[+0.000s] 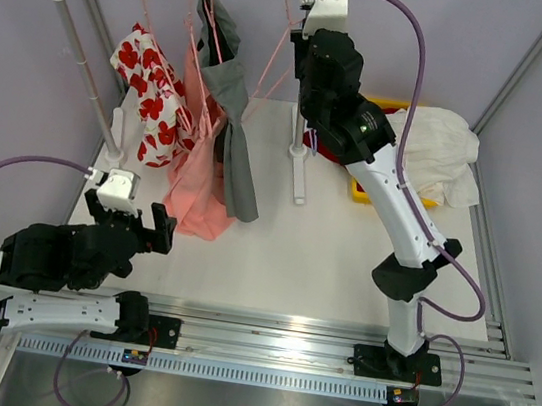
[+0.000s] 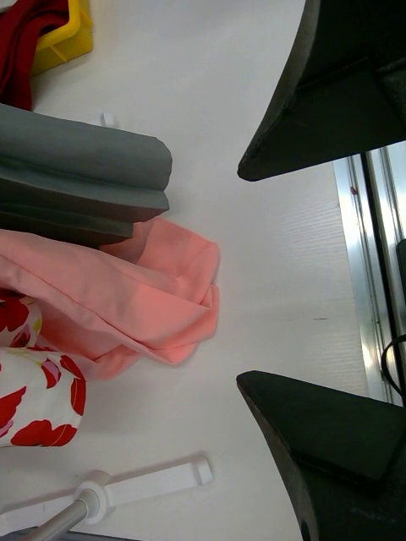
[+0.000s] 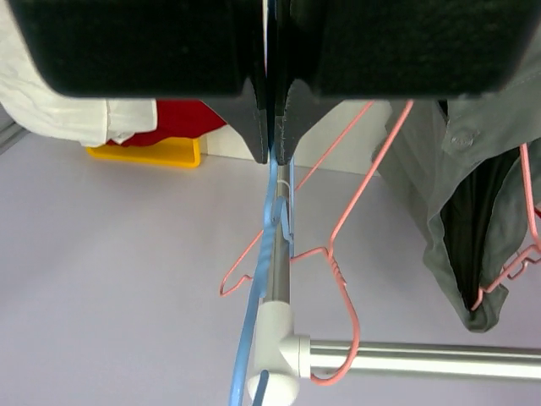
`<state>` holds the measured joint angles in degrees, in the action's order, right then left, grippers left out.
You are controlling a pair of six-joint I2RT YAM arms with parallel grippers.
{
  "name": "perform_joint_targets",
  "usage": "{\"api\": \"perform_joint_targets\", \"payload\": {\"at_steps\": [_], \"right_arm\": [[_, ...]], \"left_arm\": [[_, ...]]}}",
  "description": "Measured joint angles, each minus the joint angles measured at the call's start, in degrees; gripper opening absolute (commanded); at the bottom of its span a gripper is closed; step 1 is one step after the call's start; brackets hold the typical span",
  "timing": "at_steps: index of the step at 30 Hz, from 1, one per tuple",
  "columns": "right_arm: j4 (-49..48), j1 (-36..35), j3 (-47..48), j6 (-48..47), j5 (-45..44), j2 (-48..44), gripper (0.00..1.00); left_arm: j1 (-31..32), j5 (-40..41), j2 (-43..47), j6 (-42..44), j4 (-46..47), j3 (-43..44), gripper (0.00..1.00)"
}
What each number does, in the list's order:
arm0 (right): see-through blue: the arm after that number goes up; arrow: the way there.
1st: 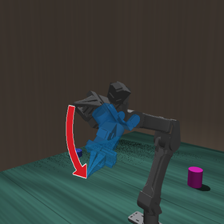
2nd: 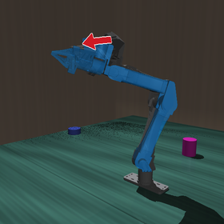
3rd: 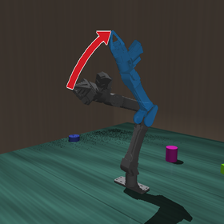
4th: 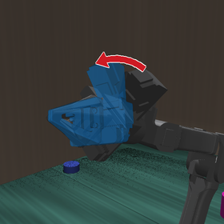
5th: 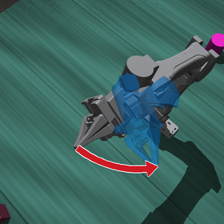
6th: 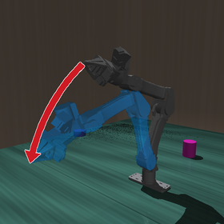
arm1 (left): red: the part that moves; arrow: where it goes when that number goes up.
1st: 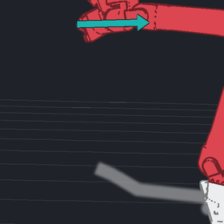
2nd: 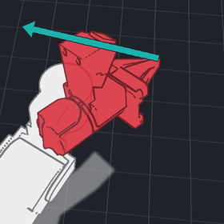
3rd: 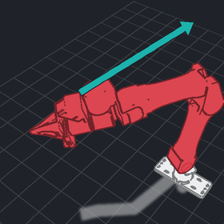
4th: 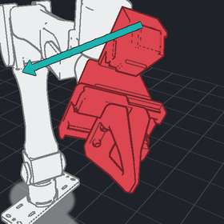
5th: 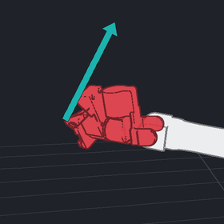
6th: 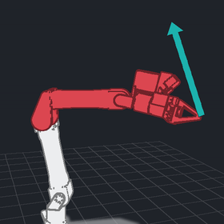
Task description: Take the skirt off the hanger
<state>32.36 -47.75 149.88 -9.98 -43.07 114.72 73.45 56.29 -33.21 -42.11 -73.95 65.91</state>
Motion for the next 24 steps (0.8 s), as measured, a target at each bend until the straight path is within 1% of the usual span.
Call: {"api": "perform_joint_targets", "payload": {"at_steps": [4, 11, 16, 21, 24], "right_arm": [[-5.5, 0.0, 0.9, -3.8, 0.0, 1.5, 0.00], [-13.8, 0.1, 4.4, -8.3, 0.2, 7.6, 0.00], [-15.1, 1.8, 4.5, -7.1, 1.5, 11.0, 0.00], [-15.5, 5.0, 4.5, -4.3, 3.9, 13.1, 0.00], [-16.3, 5.8, 4.5, -3.4, 5.2, 14.1, 0.00]], "left_arm": [[0.0, 0.1, 1.7, -0.6, 1.1, -2.8, 0.99], [0.0, 0.3, 5.4, -3.3, 1.7, -7.5, 0.99], [0.0, 0.4, 6.6, -4.3, 1.7, -8.7, 0.99], [0.0, 0.8, 6.4, -5.0, 1.7, -8.8, 0.98], [0.0, 0.9, 5.6, -5.5, 1.6, -8.9, 0.98]]}}
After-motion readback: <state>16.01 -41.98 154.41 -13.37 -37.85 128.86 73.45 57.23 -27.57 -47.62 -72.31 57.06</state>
